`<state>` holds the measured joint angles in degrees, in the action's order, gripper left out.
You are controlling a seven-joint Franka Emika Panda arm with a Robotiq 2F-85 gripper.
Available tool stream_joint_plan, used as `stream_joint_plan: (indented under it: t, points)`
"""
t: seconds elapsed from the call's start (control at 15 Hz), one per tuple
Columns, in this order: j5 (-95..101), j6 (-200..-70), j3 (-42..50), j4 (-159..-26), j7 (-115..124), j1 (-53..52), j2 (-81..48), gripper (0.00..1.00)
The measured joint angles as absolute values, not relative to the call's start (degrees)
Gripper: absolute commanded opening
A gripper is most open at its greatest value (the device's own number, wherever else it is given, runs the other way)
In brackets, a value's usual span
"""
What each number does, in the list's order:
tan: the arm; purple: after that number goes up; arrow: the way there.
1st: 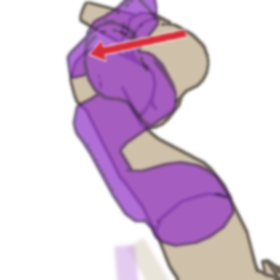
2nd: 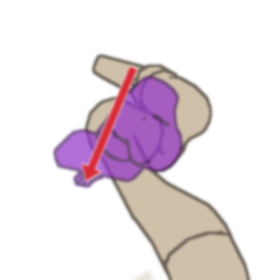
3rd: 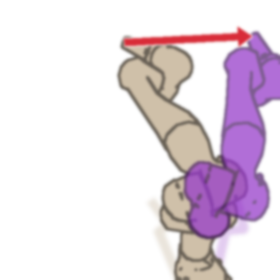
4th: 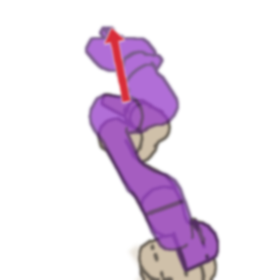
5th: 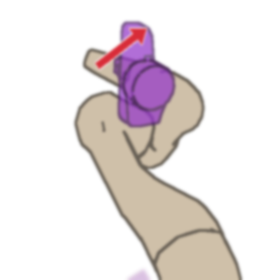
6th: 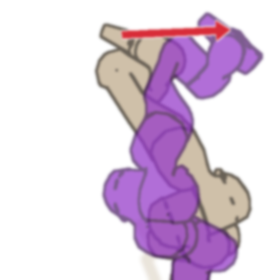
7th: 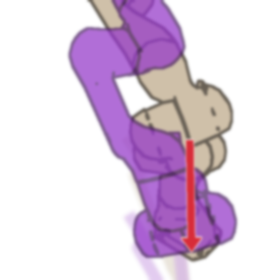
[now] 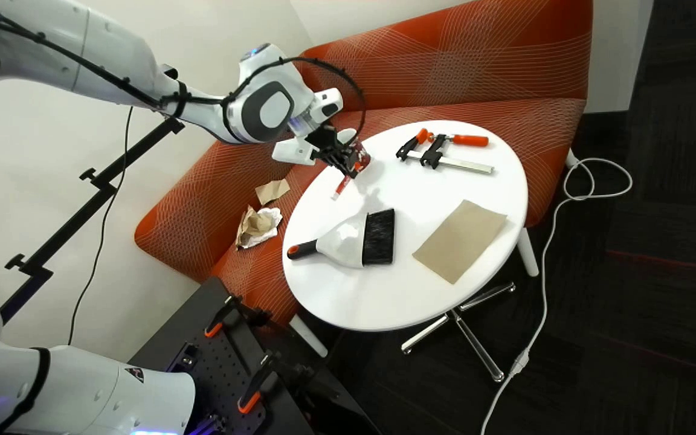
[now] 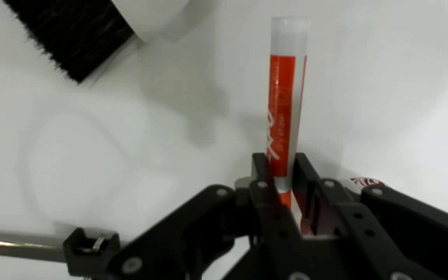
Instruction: Put the marker in the mug
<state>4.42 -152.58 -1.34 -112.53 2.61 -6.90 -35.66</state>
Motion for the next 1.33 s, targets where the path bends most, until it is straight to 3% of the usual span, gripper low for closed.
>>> stream_joint_plan:
  t: [0.87, 0.93, 1.27, 1.33]
  points:
    - [7.92, -141.51, -1.37, -118.82, 2.76, -8.66, -15.24, 0.08]
    - [8.12, -141.38, -1.38, -119.08, 2.84, -8.66, -14.36, 0.19]
    - [8.16, -141.23, -1.45, -120.61, 3.63, -8.66, -11.88, 0.19]
    - [8.16, -141.23, -1.45, -120.73, 3.64, -8.66, -11.87, 0.08]
